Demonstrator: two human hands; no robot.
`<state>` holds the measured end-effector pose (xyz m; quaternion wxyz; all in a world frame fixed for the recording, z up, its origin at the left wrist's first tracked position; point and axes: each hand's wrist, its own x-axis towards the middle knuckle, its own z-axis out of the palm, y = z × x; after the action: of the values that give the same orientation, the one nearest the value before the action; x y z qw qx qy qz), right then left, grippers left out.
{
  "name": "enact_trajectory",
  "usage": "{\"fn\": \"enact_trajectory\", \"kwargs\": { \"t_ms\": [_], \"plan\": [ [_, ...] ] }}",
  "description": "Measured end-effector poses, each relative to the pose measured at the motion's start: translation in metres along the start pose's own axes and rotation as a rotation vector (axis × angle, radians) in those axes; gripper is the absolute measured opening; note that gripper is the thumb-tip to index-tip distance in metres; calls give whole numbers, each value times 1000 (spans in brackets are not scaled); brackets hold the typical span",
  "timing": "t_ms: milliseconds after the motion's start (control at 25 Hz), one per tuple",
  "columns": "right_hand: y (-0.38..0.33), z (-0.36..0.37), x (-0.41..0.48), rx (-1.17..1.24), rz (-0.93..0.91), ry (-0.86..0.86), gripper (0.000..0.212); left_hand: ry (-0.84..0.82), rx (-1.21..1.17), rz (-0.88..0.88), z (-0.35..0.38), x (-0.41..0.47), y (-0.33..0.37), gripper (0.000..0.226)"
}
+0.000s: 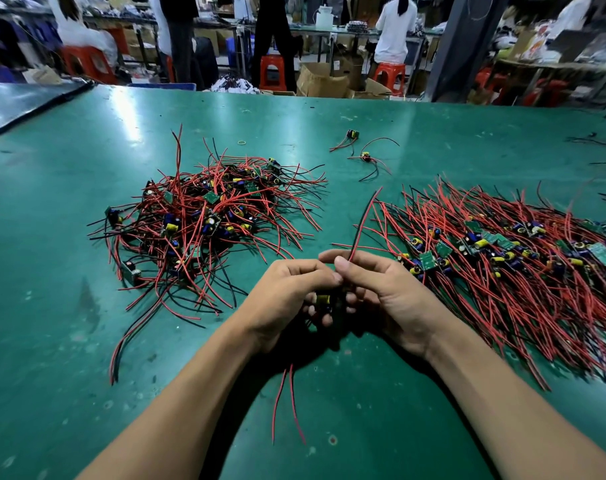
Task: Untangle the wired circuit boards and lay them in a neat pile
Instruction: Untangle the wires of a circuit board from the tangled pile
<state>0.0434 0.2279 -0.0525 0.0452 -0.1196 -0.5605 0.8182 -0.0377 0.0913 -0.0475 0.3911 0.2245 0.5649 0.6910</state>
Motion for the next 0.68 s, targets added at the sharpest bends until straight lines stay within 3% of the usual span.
{"fn": "enact_trajectory", "kwargs": {
  "t_ms": [200, 440, 680],
  "plan": [
    [1, -6, 2, -36, -84, 110, 21, 39, 22, -25, -1, 1, 3, 13],
    [6, -8, 6, -193, -163, 174, 35, 9, 167, -37, 1, 1, 2, 20],
    [6, -9, 8, -237, -198, 279, 66, -28, 323, 5, 1, 1, 3, 22]
  ]
}}
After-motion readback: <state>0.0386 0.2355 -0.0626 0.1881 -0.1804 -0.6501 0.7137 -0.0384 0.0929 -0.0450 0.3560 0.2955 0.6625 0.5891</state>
